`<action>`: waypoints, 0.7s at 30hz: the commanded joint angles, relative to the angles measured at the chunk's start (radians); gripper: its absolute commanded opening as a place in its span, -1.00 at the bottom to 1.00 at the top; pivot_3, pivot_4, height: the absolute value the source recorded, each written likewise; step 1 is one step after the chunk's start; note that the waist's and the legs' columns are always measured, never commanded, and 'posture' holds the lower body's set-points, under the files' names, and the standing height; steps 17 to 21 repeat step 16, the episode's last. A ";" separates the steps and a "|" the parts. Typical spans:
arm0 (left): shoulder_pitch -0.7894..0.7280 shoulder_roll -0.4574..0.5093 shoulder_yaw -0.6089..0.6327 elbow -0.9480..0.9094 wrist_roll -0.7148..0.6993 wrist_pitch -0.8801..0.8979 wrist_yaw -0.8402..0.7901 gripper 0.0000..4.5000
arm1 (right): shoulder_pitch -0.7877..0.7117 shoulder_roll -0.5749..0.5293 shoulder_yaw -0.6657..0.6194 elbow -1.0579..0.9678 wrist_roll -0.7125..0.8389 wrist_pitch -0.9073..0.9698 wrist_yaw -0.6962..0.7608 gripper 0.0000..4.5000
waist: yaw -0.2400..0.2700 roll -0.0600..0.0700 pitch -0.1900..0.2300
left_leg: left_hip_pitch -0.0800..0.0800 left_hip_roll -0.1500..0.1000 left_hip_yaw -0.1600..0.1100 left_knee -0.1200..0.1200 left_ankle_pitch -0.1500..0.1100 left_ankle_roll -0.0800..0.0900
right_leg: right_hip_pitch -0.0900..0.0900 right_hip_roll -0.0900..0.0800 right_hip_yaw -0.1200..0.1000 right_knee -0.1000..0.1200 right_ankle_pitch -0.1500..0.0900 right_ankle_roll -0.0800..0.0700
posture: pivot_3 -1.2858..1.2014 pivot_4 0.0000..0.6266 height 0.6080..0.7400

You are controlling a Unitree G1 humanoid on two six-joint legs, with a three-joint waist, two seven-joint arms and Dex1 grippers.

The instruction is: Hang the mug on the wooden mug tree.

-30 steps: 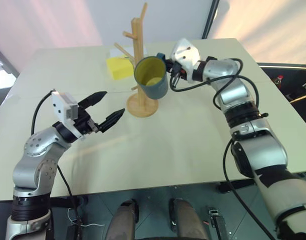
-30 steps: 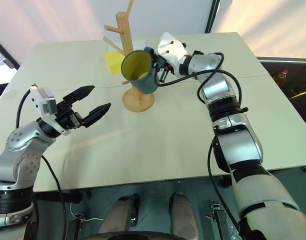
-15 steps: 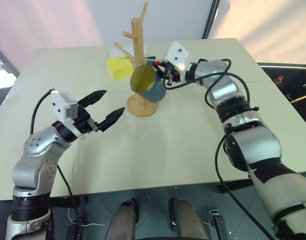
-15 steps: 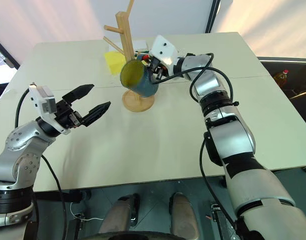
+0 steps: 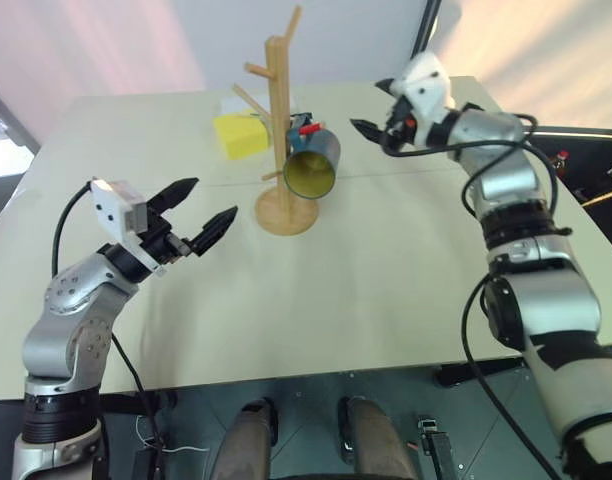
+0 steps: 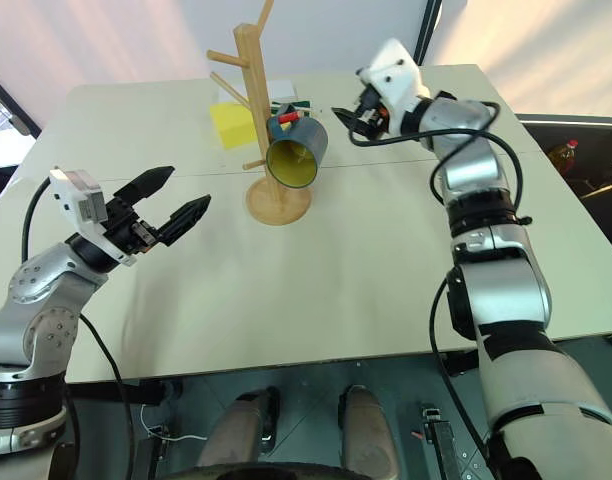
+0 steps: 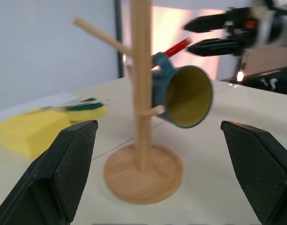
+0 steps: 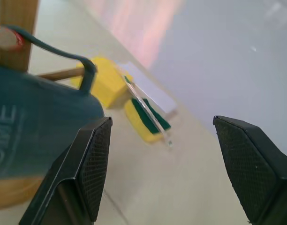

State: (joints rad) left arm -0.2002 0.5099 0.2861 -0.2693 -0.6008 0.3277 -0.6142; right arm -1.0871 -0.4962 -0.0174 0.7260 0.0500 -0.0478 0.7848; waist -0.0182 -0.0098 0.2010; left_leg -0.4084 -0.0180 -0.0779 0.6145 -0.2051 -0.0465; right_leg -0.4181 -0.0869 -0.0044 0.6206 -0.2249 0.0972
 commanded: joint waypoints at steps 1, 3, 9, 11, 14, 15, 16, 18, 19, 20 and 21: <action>0.031 -0.025 0.062 0.058 0.040 -0.046 0.072 1.00 | 0.119 -0.019 -0.106 -0.157 0.124 0.073 0.003 0.58 | -0.001 0.000 0.000 | 0.000 0.000 0.000 0.000 0.000 0.000 | 0.000 0.000 0.000 0.000 0.000 0.000 | 0.03 -0.52 1.00; 0.060 -0.042 0.077 0.103 0.068 -0.070 0.101 1.00 | 0.240 -0.017 -0.138 -0.233 0.164 0.097 0.007 0.58 | 0.001 0.000 0.000 | 0.000 0.000 0.000 0.000 0.000 0.000 | 0.000 0.000 0.000 0.001 0.000 0.000 | 0.03 -0.52 1.00; 0.133 -0.089 0.095 0.248 0.159 -0.165 0.168 1.00 | 0.542 0.033 -0.181 -0.337 0.221 0.052 -0.006 0.58 | 0.001 0.000 0.000 | 0.001 0.000 0.001 0.002 0.000 0.000 | 0.001 0.000 0.001 0.002 0.000 0.000 | 0.03 -0.52 1.00; 0.147 -0.098 0.091 0.258 0.165 -0.177 0.168 1.00 | 0.582 0.045 -0.178 -0.351 0.230 0.054 -0.008 0.58 | -0.002 0.000 0.000 | 0.002 0.000 0.002 0.003 0.000 0.000 | 0.001 0.000 0.001 0.004 -0.002 -0.003 | 0.03 -0.52 1.00; 0.153 -0.099 0.088 0.265 0.177 -0.194 0.166 1.00 | 0.613 0.056 -0.166 -0.354 0.233 0.044 -0.006 0.58 | -0.001 0.000 0.000 | 0.002 0.000 0.002 0.008 0.000 0.000 | 0.001 0.000 0.002 0.008 -0.002 -0.004 | 0.03 -0.52 1.00; 0.152 -0.098 0.091 0.268 0.174 -0.195 0.163 1.00 | 0.620 0.059 -0.164 -0.353 0.237 0.046 -0.002 0.58 | 0.000 0.000 0.000 | 0.002 0.001 0.002 0.009 0.000 0.000 | 0.001 0.000 0.002 0.008 -0.002 -0.003 | 0.03 -0.52 1.00; 0.152 -0.096 0.094 0.272 0.175 -0.196 0.162 1.00 | 0.626 0.062 -0.161 -0.351 0.238 0.045 0.001 0.58 | 0.000 0.000 0.000 | 0.002 0.001 0.002 0.009 0.000 0.000 | 0.001 0.000 0.002 0.008 -0.002 -0.003 | 0.03 -0.52 1.00; 0.152 -0.096 0.094 0.272 0.175 -0.196 0.162 1.00 | 0.626 0.062 -0.161 -0.351 0.238 0.045 0.001 0.58 | 0.000 0.000 0.000 | 0.002 0.001 0.002 0.009 0.000 0.000 | 0.001 0.000 0.002 0.008 -0.002 -0.003 | 0.03 -0.52 1.00; 0.152 -0.096 0.094 0.272 0.175 -0.196 0.162 1.00 | 0.626 0.062 -0.161 -0.351 0.238 0.045 0.001 0.58 | 0.000 0.000 0.000 | 0.002 0.001 0.002 0.009 0.000 0.000 | 0.001 0.000 0.002 0.008 -0.002 -0.003 | 0.03 -0.52 1.00; 0.152 -0.096 0.094 0.272 0.175 -0.196 0.162 1.00 | 0.626 0.062 -0.161 -0.351 0.238 0.045 0.001 0.58 | 0.000 0.000 0.000 | 0.002 0.001 0.002 0.009 0.000 0.000 | 0.001 0.000 0.002 0.008 -0.002 -0.003 | 0.03 -0.52 1.00; 0.152 -0.096 0.094 0.272 0.175 -0.196 0.162 1.00 | 0.626 0.062 -0.161 -0.351 0.238 0.045 0.001 0.58 | 0.000 0.000 0.000 | 0.002 0.001 0.002 0.009 0.000 0.000 | 0.001 0.000 0.002 0.008 -0.002 -0.003 | 0.03 -0.52 1.00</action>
